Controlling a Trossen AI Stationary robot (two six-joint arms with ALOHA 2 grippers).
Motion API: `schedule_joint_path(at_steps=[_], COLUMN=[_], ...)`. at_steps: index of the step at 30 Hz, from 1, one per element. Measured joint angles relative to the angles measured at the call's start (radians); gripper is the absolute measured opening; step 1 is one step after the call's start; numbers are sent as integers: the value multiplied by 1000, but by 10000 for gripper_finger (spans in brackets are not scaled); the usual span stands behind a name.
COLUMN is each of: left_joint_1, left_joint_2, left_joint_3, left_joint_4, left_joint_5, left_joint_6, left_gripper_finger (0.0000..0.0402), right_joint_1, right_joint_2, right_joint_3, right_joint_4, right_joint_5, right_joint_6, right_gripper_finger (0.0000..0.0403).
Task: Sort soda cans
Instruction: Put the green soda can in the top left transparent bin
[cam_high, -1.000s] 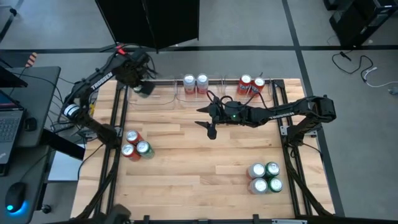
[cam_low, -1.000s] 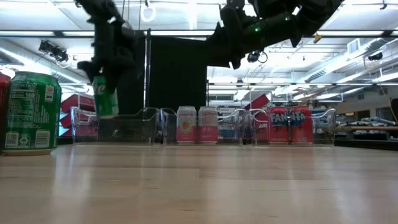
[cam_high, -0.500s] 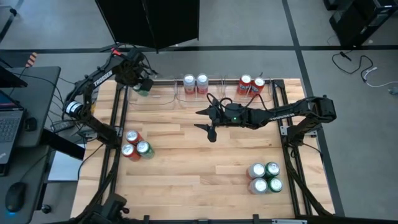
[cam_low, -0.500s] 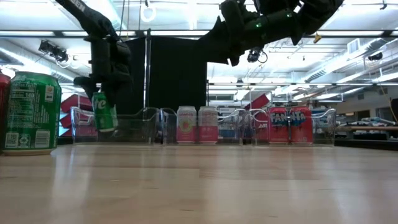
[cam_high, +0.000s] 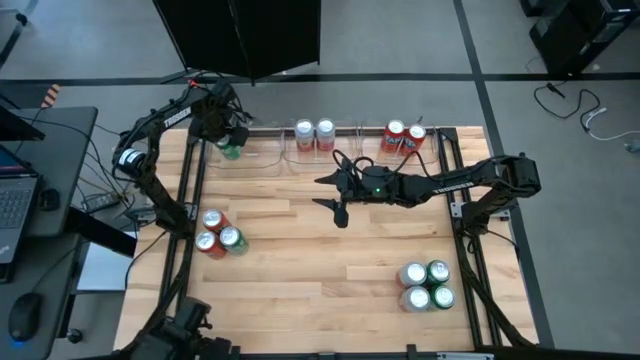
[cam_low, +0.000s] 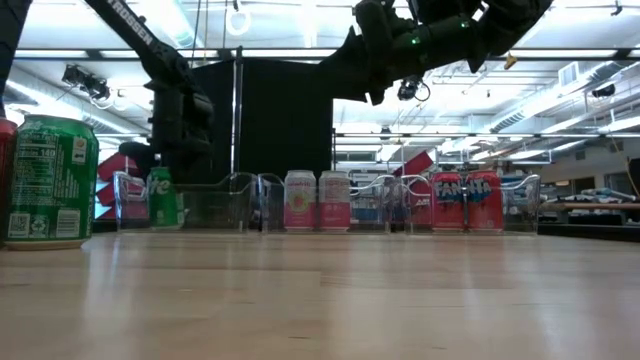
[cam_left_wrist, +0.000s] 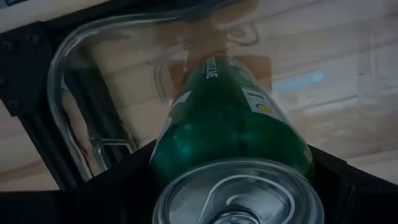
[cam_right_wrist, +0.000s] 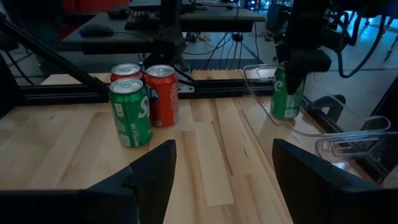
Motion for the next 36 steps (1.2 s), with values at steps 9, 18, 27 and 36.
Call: schedule_joint_path(at_steps=[9,18,27,36], left_joint_1=[2,-10,-9,-25], left_joint_2=[0,6,6,5], left_joint_3=[-3,18,30,172], left_joint_4=[11,-4,-27,-169], left_joint_5=[-6,-28,-34,-87], left_joint_6=[68,96,104,101], left_gripper_finger=[298,359,353,354], right_joint_1=[0,3,3,3], right_joint_2=[0,0,0,0], right_joint_3=[0,0,0,1], right_joint_4=[-3,0,7,7], right_joint_5=[-1,-2,-3,-8], right_joint_6=[0,3,2,1], right_gripper_finger=[248,249,250,252])
